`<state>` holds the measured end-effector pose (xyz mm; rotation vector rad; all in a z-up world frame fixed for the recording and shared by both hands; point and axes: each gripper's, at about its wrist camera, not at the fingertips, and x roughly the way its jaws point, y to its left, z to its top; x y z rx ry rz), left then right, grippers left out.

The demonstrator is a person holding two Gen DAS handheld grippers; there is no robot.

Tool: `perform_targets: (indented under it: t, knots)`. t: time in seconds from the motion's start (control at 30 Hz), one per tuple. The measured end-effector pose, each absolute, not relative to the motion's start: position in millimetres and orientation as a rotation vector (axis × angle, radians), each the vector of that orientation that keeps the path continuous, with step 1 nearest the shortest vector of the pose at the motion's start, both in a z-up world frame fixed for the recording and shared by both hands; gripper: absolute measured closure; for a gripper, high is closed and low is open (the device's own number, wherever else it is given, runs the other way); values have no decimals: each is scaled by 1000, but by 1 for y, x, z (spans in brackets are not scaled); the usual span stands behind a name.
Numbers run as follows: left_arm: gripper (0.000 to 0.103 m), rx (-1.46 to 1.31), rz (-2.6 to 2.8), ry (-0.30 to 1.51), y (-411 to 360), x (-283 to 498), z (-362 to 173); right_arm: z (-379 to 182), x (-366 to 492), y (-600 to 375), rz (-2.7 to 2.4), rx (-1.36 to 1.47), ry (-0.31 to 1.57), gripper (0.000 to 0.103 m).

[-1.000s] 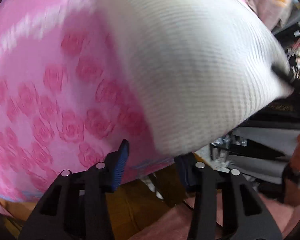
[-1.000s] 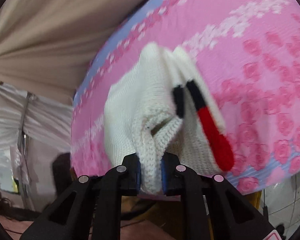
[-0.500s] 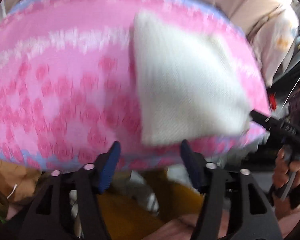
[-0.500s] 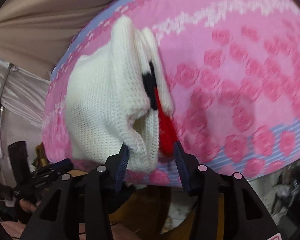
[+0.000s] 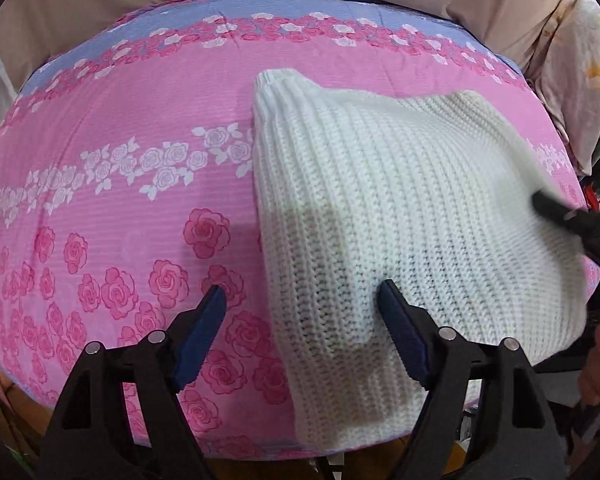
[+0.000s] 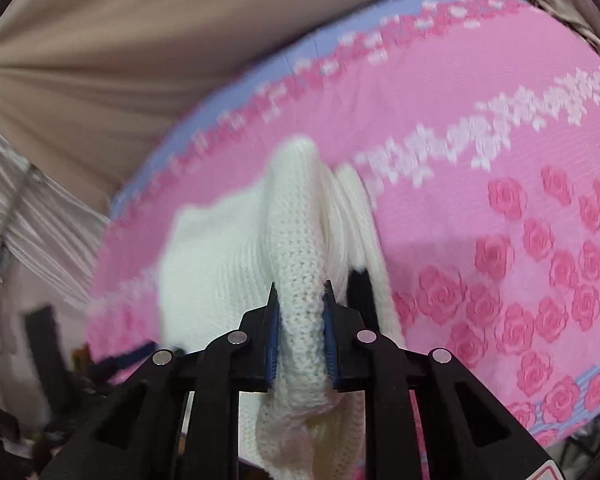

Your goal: Fold small clothes

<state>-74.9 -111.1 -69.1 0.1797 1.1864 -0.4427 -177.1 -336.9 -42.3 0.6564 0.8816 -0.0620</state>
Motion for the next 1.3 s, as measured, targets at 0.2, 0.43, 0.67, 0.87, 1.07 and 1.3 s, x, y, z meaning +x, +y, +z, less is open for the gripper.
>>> perform_targets:
  t: [0.2, 0.43, 0.67, 0.87, 1.07, 1.3]
  knots:
    - [25, 148, -417, 1172, -100, -79, -51, -71, -168, -342, -127, 579, 1035, 75]
    - [23, 178, -383, 1238, -88, -89, -71, -21, -203, -302, -98, 420, 965, 83]
    - [24, 99, -417, 1200, -81, -84, -41, -52, -206, -308, -165, 406, 1038, 88]
    - [24, 136, -428, 1101, -117, -42, -11, 12, -172, -307, -90, 384, 922, 87]
    - [22, 216, -331, 1169, -140, 4, -57, -17, -84, -316, -59, 380, 992, 100]
    - [15, 111, -329, 1209, -121, 15, -65, -69, -46, -336, -133, 351, 1099, 103]
